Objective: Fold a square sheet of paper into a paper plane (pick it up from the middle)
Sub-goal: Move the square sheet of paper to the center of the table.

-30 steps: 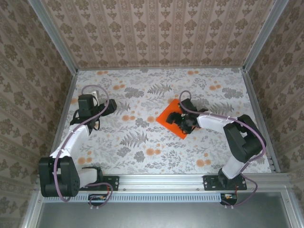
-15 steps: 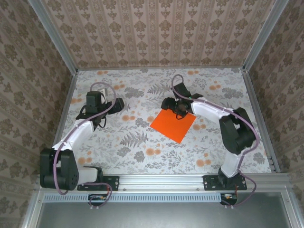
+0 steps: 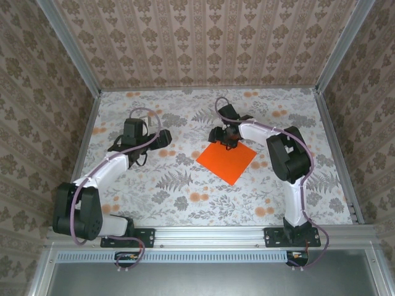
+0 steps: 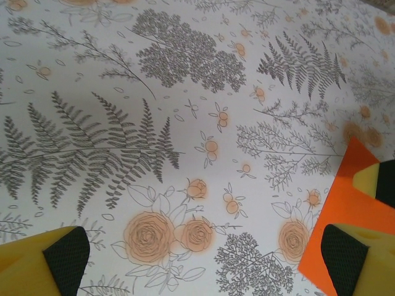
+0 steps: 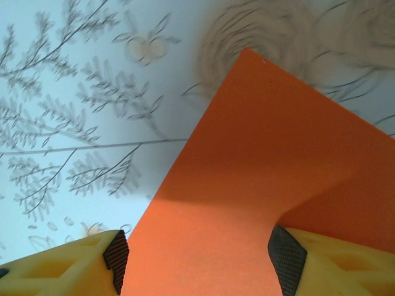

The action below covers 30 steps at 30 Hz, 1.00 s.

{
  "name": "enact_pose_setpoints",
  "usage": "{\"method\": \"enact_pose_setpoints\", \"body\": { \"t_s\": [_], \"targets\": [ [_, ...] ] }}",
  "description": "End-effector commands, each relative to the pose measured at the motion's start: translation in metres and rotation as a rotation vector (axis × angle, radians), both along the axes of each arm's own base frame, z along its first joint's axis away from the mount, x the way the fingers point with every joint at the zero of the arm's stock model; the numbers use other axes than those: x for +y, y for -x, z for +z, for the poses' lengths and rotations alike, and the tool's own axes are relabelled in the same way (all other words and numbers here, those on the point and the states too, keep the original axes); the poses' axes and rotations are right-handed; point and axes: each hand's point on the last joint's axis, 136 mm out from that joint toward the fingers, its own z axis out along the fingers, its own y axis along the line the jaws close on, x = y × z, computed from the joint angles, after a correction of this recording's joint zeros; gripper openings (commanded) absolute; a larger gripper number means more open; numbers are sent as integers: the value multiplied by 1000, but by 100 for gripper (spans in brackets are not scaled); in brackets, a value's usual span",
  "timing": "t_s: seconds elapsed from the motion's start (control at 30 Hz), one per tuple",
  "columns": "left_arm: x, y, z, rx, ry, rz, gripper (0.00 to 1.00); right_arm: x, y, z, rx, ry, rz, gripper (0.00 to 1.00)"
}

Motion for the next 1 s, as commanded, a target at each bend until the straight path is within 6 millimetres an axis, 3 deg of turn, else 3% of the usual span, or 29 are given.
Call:
{"method": "enact_pose_setpoints", "body": {
  "t_s": [0.0, 0.2, 0.43, 0.53, 0.63, 0.8, 0.97],
  "targets": [
    [-13, -5, 10, -6, 33, -11, 100, -52, 26, -27, 109, 101, -119, 73],
    [-30, 0, -4, 39, 50, -29, 100, -103, 73, -31, 137, 131, -292, 77],
    [-64, 10, -15, 99, 117, -77, 100, -116, 91, 18, 53, 158, -218, 81],
    [-84, 16, -16, 129, 189, -98, 97, -119, 111, 25, 72, 167, -164, 81],
    [-130, 35, -18, 185, 272, -187, 85, -123, 125, 29, 84, 171, -139, 80],
    [-216, 73, -25, 301, 354, -335, 48, -128, 126, 36, 68, 140, -166, 79],
    [-275, 102, -46, 403, 313, -428, 21, -128, 123, 33, 65, 115, -190, 78]
  ]
}}
